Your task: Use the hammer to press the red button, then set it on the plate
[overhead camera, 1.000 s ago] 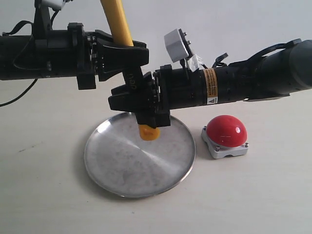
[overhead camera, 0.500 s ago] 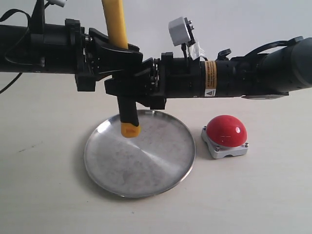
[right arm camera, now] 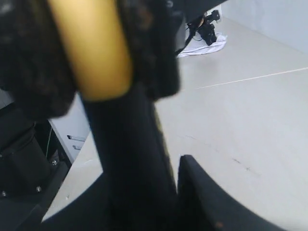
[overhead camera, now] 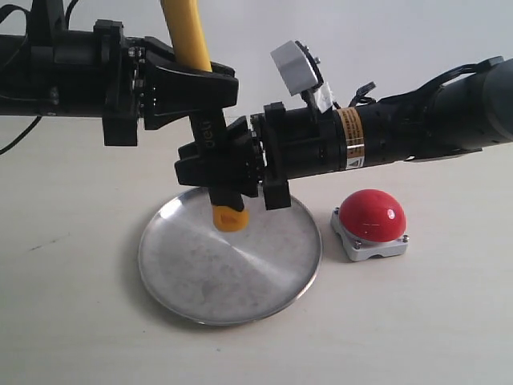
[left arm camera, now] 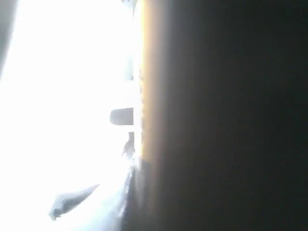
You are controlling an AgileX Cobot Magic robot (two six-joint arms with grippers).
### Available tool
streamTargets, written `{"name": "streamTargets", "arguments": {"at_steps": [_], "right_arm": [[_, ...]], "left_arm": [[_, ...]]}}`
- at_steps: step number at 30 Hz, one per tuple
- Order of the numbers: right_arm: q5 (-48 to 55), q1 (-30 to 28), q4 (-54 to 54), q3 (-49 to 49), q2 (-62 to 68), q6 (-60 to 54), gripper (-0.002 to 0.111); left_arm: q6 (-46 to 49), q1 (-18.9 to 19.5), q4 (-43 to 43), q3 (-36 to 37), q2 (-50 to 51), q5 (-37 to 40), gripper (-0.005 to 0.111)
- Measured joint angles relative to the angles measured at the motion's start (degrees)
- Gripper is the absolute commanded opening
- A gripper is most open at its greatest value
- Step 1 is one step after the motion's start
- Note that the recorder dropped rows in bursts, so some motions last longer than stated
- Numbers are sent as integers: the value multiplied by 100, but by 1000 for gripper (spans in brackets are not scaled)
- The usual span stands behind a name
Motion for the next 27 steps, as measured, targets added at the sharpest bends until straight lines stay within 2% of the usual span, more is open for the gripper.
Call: {"name": "streamTargets", "arguments": {"at_steps": [5, 6, 8, 9, 11, 12, 22, 27], "right_arm": [[-55, 0, -8, -13, 0, -125, 0], [-55, 0, 16, -13, 0, -133, 0], [-55, 0, 66, -13, 0, -133, 0], [-55, 0, 66, -13, 0, -133, 0], [78, 0, 97, -13, 0, -96, 0], [143, 0, 155, -13, 0, -72, 0], [292, -61, 357, -13, -40, 31, 0], [273, -204, 395, 1, -182, 16, 0]], "left_arm": [[-24, 0, -39, 0, 0, -25, 0], [11, 0, -48, 0, 0, -25, 4], [72, 0, -90, 0, 0, -25, 24], [76, 0, -102, 0, 0, -25, 44], [97, 0, -181, 0, -9, 41, 70], [97, 0, -181, 0, -22, 51, 74], [97, 399, 87, 0, -22, 91, 74], [142, 432, -140, 0, -8, 145, 74]]}}
